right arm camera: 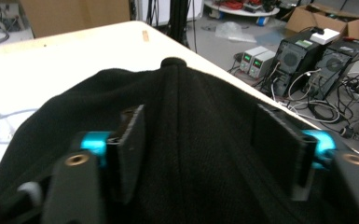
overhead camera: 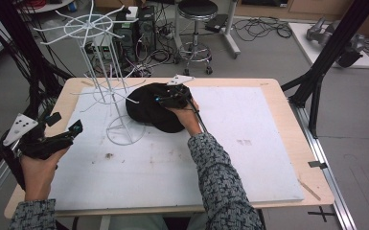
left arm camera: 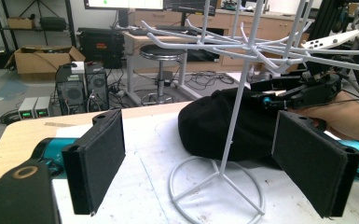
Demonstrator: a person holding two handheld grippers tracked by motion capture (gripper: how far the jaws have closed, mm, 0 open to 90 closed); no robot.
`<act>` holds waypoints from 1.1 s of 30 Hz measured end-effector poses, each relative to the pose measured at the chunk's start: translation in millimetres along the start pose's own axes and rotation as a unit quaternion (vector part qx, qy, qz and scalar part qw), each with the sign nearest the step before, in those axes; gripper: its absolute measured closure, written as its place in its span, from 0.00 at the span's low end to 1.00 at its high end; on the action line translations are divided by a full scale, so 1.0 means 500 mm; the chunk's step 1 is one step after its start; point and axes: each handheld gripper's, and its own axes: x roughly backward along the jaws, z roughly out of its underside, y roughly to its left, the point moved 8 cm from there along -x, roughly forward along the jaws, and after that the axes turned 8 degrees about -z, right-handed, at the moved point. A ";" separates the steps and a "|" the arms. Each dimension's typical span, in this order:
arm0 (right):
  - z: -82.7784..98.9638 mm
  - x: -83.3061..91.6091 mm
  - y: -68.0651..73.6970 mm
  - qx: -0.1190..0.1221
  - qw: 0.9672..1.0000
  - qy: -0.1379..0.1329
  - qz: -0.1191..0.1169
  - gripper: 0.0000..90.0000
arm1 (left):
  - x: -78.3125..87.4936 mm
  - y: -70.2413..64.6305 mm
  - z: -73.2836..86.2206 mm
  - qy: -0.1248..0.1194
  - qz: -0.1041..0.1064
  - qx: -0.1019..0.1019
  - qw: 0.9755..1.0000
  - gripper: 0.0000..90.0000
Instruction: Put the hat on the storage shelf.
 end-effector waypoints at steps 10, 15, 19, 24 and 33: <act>-0.012 0.002 0.011 0.020 1.000 0.004 0.008 0.90 | 0.004 0.006 -0.002 -0.002 -0.003 0.003 1.000 0.19; -0.037 0.028 0.002 0.023 0.999 -0.024 0.021 0.92 | 0.006 0.010 -0.003 -0.004 -0.005 0.005 1.000 0.19; -0.060 0.052 -0.002 0.034 0.998 -0.044 0.026 0.92 | 0.006 0.010 -0.003 -0.004 -0.005 0.004 1.000 0.19; -0.083 0.087 -0.015 0.039 0.996 -0.067 0.043 0.92 | 0.007 0.011 -0.003 -0.003 -0.006 0.004 1.000 0.19; -0.133 0.183 -0.045 0.030 0.988 -0.133 0.070 0.92 | 0.006 0.012 -0.001 -0.002 -0.008 0.005 1.000 0.19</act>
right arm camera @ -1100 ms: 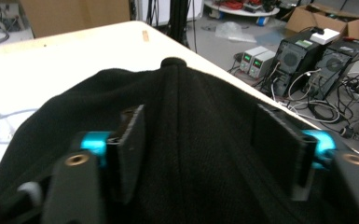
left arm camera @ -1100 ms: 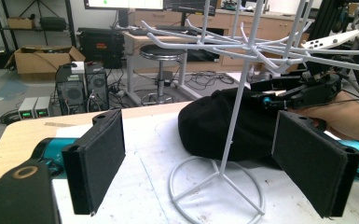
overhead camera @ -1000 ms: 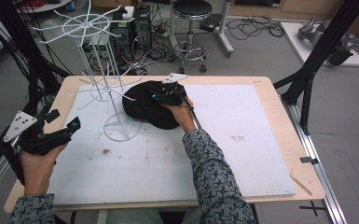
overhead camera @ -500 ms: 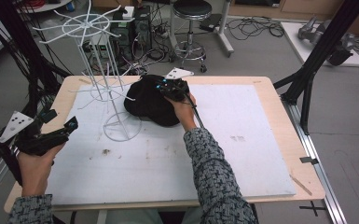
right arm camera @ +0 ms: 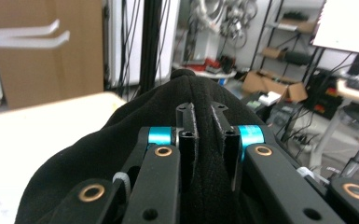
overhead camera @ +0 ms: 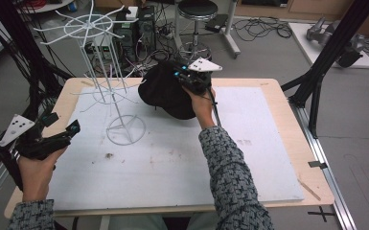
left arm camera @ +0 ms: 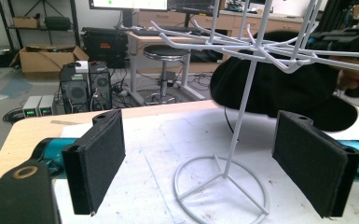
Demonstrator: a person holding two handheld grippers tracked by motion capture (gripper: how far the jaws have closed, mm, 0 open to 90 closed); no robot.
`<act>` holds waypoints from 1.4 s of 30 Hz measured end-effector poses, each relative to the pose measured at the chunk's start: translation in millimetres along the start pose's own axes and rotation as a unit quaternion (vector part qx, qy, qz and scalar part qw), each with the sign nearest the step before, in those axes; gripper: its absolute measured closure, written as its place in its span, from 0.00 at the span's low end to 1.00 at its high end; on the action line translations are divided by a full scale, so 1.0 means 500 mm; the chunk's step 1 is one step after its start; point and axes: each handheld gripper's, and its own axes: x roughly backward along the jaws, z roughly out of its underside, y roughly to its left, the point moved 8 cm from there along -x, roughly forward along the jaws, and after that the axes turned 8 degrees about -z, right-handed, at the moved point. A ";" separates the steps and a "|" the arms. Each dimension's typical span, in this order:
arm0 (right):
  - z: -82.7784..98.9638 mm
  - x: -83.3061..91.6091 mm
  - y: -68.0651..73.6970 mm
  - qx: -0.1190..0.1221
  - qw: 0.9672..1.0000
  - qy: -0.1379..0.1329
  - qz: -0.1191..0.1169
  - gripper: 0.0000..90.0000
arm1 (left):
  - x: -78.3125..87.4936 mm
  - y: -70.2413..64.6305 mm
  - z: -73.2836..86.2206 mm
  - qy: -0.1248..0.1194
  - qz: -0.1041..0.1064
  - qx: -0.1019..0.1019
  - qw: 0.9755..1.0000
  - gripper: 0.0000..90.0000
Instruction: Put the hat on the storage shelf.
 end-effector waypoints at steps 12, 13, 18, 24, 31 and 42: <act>-0.069 0.112 -0.058 -0.011 0.997 -0.075 0.033 0.92 | -0.001 -0.001 0.002 0.003 0.000 -0.003 1.000 0.19; -0.074 0.120 -0.062 -0.008 0.996 -0.078 0.036 0.92 | -0.001 -0.001 0.002 0.003 -0.001 -0.002 1.000 0.19; -0.093 0.154 -0.074 -0.008 0.994 -0.095 0.048 0.92 | -0.002 -0.002 0.002 0.003 -0.001 -0.003 1.000 0.19; -0.129 0.179 -0.079 0.000 0.992 -0.111 0.052 0.92 | -0.002 -0.001 0.002 0.003 -0.002 -0.003 1.000 0.19; -0.188 0.208 -0.078 0.014 0.989 -0.136 0.047 0.92 | -0.005 0.001 0.008 0.008 -0.004 -0.004 1.000 0.19; -0.289 0.247 -0.059 0.031 0.981 -0.189 0.031 0.92 | -0.007 -0.004 0.007 0.007 -0.001 -0.005 1.000 0.19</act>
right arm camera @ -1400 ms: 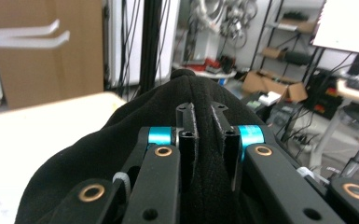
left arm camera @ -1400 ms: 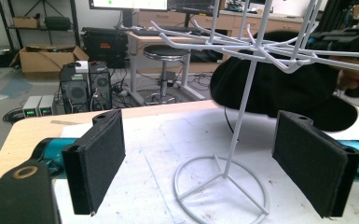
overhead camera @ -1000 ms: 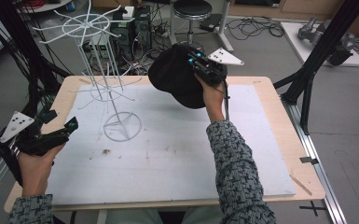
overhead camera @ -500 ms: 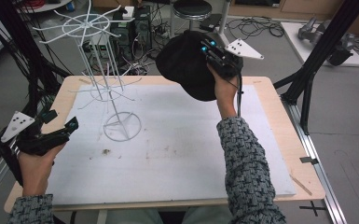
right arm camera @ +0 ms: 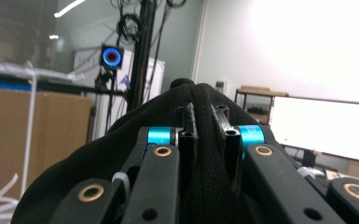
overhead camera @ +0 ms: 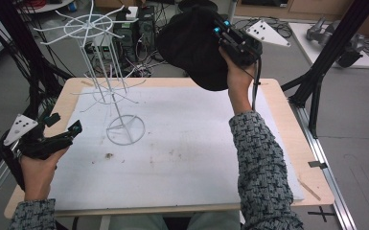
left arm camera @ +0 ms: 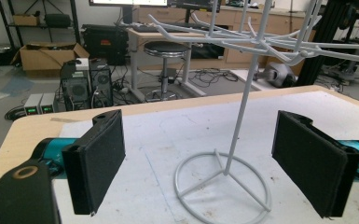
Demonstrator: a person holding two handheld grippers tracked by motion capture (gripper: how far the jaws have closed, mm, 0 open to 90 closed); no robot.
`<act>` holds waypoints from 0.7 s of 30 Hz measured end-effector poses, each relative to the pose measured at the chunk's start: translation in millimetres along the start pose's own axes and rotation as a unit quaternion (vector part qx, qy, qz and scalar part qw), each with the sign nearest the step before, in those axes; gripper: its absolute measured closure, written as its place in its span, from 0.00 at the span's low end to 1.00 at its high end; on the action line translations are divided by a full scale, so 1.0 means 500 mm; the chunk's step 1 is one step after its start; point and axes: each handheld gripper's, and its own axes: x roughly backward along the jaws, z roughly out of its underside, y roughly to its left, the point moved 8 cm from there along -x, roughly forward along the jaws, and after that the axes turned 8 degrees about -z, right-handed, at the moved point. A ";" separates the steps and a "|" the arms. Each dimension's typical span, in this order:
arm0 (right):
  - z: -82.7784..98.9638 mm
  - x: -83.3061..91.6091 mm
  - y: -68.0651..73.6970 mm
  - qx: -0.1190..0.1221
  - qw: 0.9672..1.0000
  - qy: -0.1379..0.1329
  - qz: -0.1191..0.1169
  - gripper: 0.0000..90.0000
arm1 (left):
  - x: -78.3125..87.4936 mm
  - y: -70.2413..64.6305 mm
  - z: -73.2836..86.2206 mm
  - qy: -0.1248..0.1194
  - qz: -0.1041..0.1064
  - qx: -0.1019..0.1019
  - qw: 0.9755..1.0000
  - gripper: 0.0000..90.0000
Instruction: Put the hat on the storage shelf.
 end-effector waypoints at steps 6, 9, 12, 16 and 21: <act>-0.051 -0.001 0.010 -0.004 1.000 -0.027 -0.012 0.92 | 0.000 -0.001 -0.001 -0.001 0.000 0.000 1.000 0.19; -0.072 -0.002 0.017 0.001 0.999 -0.035 -0.015 0.92 | 0.000 -0.001 -0.001 -0.002 0.000 0.001 1.000 0.19; -0.093 -0.004 0.024 0.006 0.999 -0.043 -0.021 0.92 | -0.001 -0.004 -0.001 -0.002 0.002 0.001 1.000 0.19; -0.120 -0.004 0.029 0.004 0.998 -0.058 -0.023 0.92 | -0.003 -0.008 0.000 -0.001 0.005 -0.001 1.000 0.19; -0.150 -0.004 0.036 0.001 0.996 -0.078 -0.031 0.92 | -0.003 -0.007 0.000 0.000 0.005 0.000 1.000 0.19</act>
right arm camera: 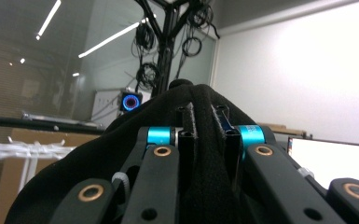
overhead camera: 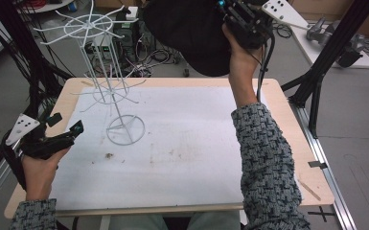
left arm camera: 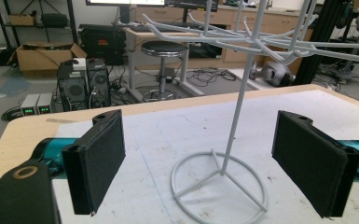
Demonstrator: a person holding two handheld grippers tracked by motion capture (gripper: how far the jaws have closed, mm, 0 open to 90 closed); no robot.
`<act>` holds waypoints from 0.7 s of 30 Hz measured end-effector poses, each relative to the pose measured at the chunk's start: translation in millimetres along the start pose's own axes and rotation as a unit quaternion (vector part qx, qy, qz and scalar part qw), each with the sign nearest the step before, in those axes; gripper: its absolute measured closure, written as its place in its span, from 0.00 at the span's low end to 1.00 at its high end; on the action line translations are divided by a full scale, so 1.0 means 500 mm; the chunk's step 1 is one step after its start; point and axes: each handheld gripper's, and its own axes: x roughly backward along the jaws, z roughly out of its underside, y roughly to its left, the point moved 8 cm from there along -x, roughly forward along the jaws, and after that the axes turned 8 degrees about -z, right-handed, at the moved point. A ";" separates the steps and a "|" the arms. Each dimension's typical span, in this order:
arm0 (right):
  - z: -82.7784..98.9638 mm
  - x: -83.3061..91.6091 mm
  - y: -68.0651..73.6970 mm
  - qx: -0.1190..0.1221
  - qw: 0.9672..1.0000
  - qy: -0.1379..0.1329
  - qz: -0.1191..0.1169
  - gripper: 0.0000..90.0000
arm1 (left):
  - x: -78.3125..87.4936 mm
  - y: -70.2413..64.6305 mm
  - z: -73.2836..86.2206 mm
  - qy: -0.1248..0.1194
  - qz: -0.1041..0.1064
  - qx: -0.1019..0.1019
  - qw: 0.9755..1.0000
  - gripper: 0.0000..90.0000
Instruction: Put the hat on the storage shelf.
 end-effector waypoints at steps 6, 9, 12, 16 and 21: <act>-0.028 -0.006 0.014 -0.014 0.999 -0.028 -0.015 0.92 | 0.000 0.000 0.000 0.000 0.000 0.000 1.000 0.19; -0.035 -0.012 0.027 -0.022 0.999 -0.037 -0.028 0.92 | 0.000 -0.001 -0.001 -0.001 0.001 -0.001 1.000 0.19; -0.041 -0.016 0.039 -0.038 0.997 -0.053 -0.043 0.92 | 0.001 -0.001 -0.001 -0.001 0.001 -0.001 1.000 0.19; -0.048 -0.022 0.051 -0.059 0.994 -0.067 -0.061 0.92 | 0.000 0.000 -0.001 0.000 0.001 -0.001 1.000 0.19; -0.050 -0.029 0.070 -0.065 0.992 -0.072 -0.082 0.91 | 0.000 -0.002 -0.002 -0.001 0.002 0.000 1.000 0.19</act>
